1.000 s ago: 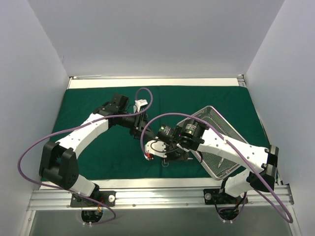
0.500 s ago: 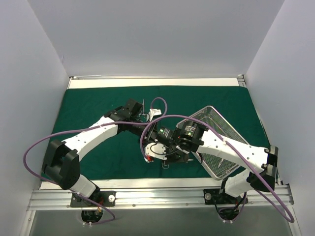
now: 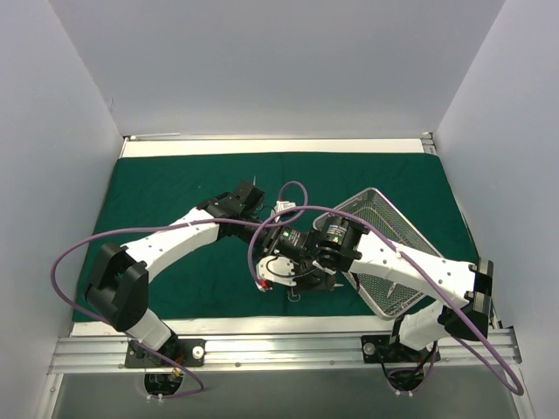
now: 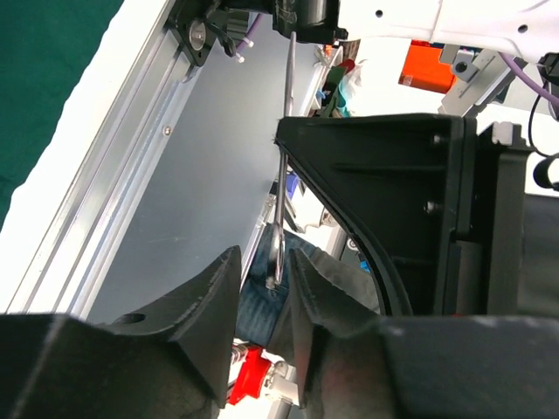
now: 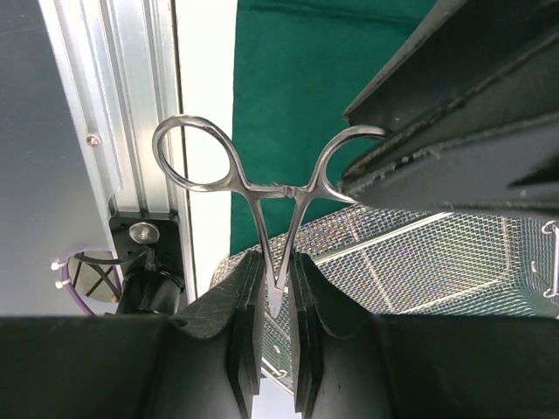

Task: Open and lay out the surgical kit
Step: Place the medical item in the surgical kit.

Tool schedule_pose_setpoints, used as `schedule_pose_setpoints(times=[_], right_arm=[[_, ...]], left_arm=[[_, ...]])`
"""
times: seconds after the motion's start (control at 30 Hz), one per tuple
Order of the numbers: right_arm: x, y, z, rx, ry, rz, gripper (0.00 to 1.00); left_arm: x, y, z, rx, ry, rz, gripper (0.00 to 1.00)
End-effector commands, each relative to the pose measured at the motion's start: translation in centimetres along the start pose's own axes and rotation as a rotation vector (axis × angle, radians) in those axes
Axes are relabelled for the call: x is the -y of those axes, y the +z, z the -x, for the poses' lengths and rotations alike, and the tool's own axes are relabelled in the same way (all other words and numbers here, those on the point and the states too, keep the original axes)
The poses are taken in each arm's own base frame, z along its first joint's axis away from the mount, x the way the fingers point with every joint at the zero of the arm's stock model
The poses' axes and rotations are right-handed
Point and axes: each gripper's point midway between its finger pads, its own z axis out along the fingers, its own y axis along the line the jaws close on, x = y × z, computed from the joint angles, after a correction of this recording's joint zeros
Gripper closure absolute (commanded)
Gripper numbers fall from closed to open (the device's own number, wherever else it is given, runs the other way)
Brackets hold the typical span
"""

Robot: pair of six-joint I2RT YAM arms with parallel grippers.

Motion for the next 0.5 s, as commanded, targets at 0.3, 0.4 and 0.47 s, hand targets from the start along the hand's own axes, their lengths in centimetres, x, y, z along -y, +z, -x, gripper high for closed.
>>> schedule_pose_setpoints(times=[0.3,0.4,0.47], right_arm=[[1.2,-1.9,0.6,0.053,0.056,-0.092,0.57],[3.6,-4.0,1.6,0.173,0.170,-0.211,0.35],[5.2,-5.1,1.0,0.204,0.263,-0.260,0.29]], left_arm=[[1.2,-1.0,2.0,0.041,0.062,-0.033,0.98],[-0.5,-3.8,4.3,0.155,0.027,-0.010,0.98],[-1.5,-5.4,5.7,0.232,0.015,-0.004,0.98]])
